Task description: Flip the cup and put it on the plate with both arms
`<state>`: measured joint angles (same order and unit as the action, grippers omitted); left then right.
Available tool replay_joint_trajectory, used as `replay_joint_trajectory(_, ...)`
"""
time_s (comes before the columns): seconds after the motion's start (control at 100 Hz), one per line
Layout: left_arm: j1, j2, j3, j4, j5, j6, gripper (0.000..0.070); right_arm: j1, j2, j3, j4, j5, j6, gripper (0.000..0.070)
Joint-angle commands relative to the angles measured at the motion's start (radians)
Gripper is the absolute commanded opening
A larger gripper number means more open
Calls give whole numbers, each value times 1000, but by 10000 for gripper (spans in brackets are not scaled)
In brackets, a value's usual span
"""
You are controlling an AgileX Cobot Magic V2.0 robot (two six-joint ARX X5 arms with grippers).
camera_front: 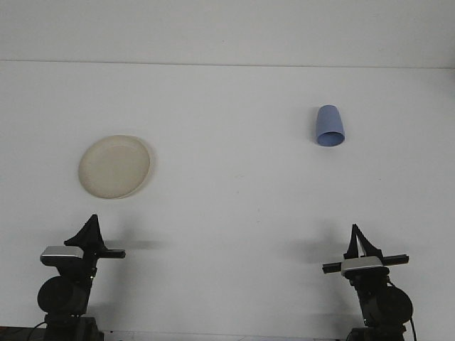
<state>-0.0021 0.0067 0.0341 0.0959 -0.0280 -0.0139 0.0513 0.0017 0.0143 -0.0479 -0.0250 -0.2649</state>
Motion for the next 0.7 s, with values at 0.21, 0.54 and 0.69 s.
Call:
replay_joint_trajectory(0.21,1,-3,-20,10,-6,-2,15,0,-1,-2,11,0,0,0)
replay_joint_trajectory(0.54,1,-3,-20,10,-6,-2,15,0,-1,-2,11,0,0,0)
replay_joint_trajectory(0.69,1,-3,-20,10,-6,-2,15,0,-1,-2,26,-4,8,0)
